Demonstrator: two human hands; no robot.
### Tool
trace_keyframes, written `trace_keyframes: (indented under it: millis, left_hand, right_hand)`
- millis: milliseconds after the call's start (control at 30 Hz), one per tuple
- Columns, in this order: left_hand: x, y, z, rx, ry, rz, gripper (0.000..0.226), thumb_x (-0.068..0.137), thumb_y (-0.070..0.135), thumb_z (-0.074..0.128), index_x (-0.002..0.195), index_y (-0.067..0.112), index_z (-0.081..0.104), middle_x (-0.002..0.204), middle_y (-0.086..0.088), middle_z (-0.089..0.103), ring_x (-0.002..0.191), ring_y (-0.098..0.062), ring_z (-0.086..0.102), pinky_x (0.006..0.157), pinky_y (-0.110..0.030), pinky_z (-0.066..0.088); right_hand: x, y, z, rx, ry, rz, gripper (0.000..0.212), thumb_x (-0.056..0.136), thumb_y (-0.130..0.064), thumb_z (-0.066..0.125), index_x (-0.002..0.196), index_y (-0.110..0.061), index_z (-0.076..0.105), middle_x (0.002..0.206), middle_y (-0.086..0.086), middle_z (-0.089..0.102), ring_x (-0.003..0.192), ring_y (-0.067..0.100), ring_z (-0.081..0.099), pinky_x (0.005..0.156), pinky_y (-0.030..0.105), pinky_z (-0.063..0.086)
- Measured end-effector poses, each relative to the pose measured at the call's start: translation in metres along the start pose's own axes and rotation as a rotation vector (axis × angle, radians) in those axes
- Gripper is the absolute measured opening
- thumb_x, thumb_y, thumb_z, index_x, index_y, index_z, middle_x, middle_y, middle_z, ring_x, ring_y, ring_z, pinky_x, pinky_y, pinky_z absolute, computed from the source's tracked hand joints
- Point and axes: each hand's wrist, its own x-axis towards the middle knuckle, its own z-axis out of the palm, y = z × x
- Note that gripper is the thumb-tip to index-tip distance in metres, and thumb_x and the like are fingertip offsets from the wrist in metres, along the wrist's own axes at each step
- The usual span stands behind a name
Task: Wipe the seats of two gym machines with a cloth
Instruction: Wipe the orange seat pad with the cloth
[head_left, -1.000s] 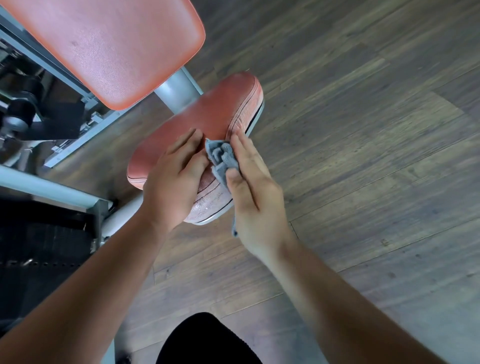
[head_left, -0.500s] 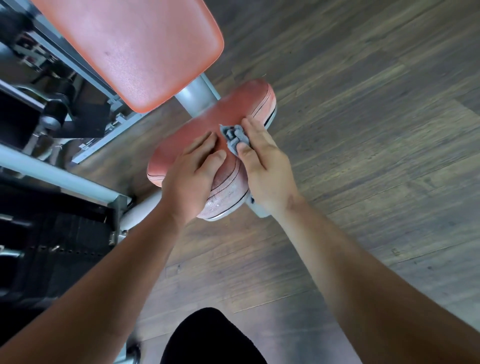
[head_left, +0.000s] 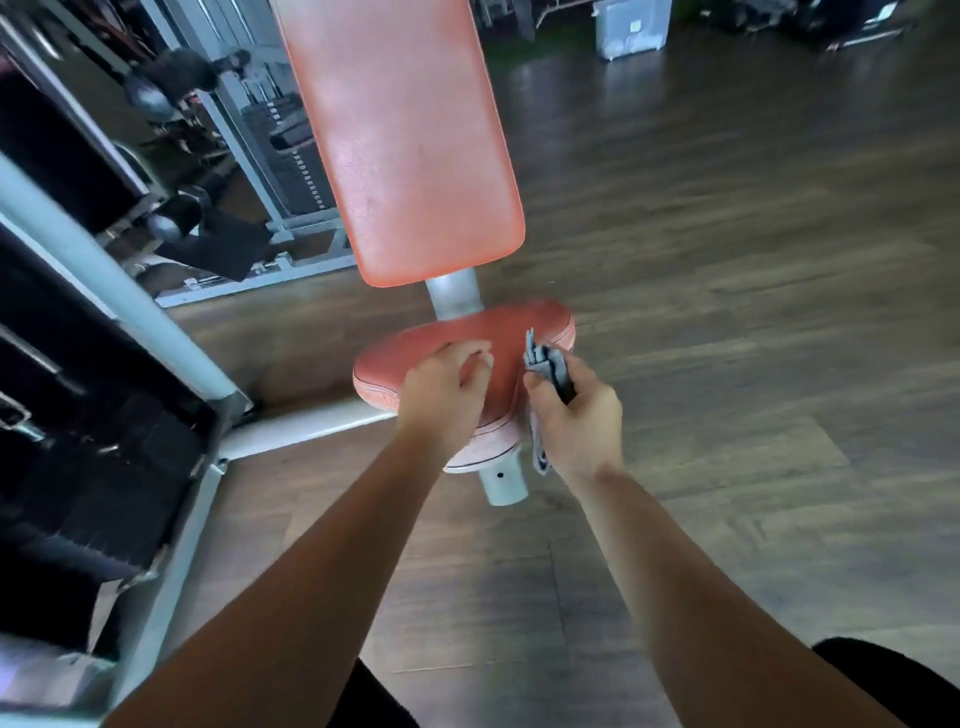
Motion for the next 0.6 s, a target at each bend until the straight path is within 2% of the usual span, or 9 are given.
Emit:
trace_keyframes:
  millis: [67, 133, 200, 267, 333, 400, 467, 533, 600]
  left_hand:
    - [-0.016, 0.023, -0.006, -0.327, 0.065, -0.070, 0.029, 0.107, 0.026, 0.055, 0.131, 0.024, 0.071, 0.130, 0.009, 0.073, 0.121, -0.007, 0.064, 0.110, -0.025, 0.044]
    - [-0.030, 0.041, -0.006, -0.623, 0.026, -0.179, 0.031, 0.108, 0.026, 0.054, 0.135, 0.026, 0.069, 0.124, 0.016, 0.073, 0.113, 0.008, 0.064, 0.105, -0.014, 0.045]
    - [-0.035, 0.049, -0.005, -0.862, -0.016, -0.280, 0.032, 0.107, 0.034, 0.054, 0.136, 0.038, 0.067, 0.127, 0.016, 0.073, 0.119, 0.002, 0.066, 0.108, -0.024, 0.049]
    - [-0.036, 0.050, -0.007, -0.992, -0.021, -0.321, 0.032, 0.106, 0.038, 0.055, 0.135, 0.047, 0.065, 0.133, 0.018, 0.070, 0.128, -0.003, 0.063, 0.115, -0.037, 0.048]
    - [-0.037, 0.047, -0.010, -1.016, -0.015, -0.294, 0.040, 0.108, 0.029, 0.054, 0.146, 0.040, 0.057, 0.139, 0.018, 0.067, 0.133, -0.003, 0.060, 0.120, -0.039, 0.043]
    - [-0.037, 0.042, -0.014, -0.965, -0.015, -0.247, 0.051, 0.104, 0.022, 0.057, 0.152, 0.037, 0.050, 0.140, 0.012, 0.068, 0.133, -0.008, 0.061, 0.119, -0.039, 0.045]
    - [-0.036, 0.032, -0.018, -0.903, 0.024, -0.215, 0.057, 0.097, 0.024, 0.057, 0.151, 0.038, 0.050, 0.139, 0.008, 0.069, 0.132, -0.013, 0.062, 0.117, -0.045, 0.046]
    - [-0.033, 0.020, -0.028, -0.854, 0.090, -0.227, 0.057, 0.094, 0.025, 0.053, 0.150, 0.038, 0.052, 0.138, 0.009, 0.069, 0.131, -0.011, 0.063, 0.117, -0.048, 0.046]
    - [-0.034, 0.006, -0.039, -0.814, 0.150, -0.219, 0.056, 0.095, 0.022, 0.050, 0.149, 0.037, 0.054, 0.133, 0.011, 0.071, 0.123, -0.005, 0.064, 0.116, -0.049, 0.047]
  right_hand:
    - [0.004, -0.019, 0.003, 0.012, -0.020, -0.021, 0.013, 0.094, -0.028, 0.061, 0.102, -0.026, 0.071, 0.072, -0.014, 0.065, 0.071, 0.008, 0.058, 0.074, 0.031, 0.051]
    - [0.004, -0.036, 0.011, 0.077, -0.079, 0.004, 0.021, 0.095, -0.031, 0.057, 0.109, -0.028, 0.072, 0.086, -0.012, 0.073, 0.085, 0.013, 0.067, 0.085, 0.039, 0.057]
    - [0.001, -0.047, 0.022, 0.224, -0.142, 0.071, 0.027, 0.100, -0.025, 0.054, 0.119, -0.029, 0.072, 0.108, -0.007, 0.077, 0.107, 0.016, 0.071, 0.102, 0.040, 0.055]
    - [-0.001, -0.057, 0.031, 0.376, -0.172, 0.144, 0.032, 0.104, -0.020, 0.052, 0.132, -0.022, 0.068, 0.126, -0.006, 0.073, 0.120, 0.010, 0.067, 0.111, 0.035, 0.048]
    - [-0.003, -0.067, 0.037, 0.471, -0.179, 0.219, 0.032, 0.104, -0.024, 0.053, 0.131, -0.018, 0.068, 0.128, -0.004, 0.073, 0.122, 0.009, 0.066, 0.113, 0.034, 0.046]
    - [-0.006, -0.072, 0.043, 0.519, -0.222, 0.277, 0.029, 0.103, -0.033, 0.054, 0.116, -0.019, 0.076, 0.116, -0.001, 0.077, 0.115, 0.014, 0.071, 0.107, 0.034, 0.051]
    - [-0.005, -0.072, 0.049, 0.479, -0.305, 0.296, 0.032, 0.098, -0.044, 0.055, 0.101, -0.025, 0.080, 0.108, 0.000, 0.079, 0.108, 0.017, 0.074, 0.101, 0.036, 0.054]
    - [0.000, -0.069, 0.055, 0.407, -0.397, 0.250, 0.035, 0.092, -0.050, 0.054, 0.101, -0.029, 0.081, 0.109, -0.002, 0.079, 0.109, 0.015, 0.073, 0.100, 0.038, 0.054]
    - [0.012, -0.066, 0.060, 0.281, -0.428, 0.103, 0.032, 0.096, -0.041, 0.055, 0.109, -0.026, 0.079, 0.117, -0.004, 0.077, 0.117, 0.011, 0.069, 0.108, 0.037, 0.048]
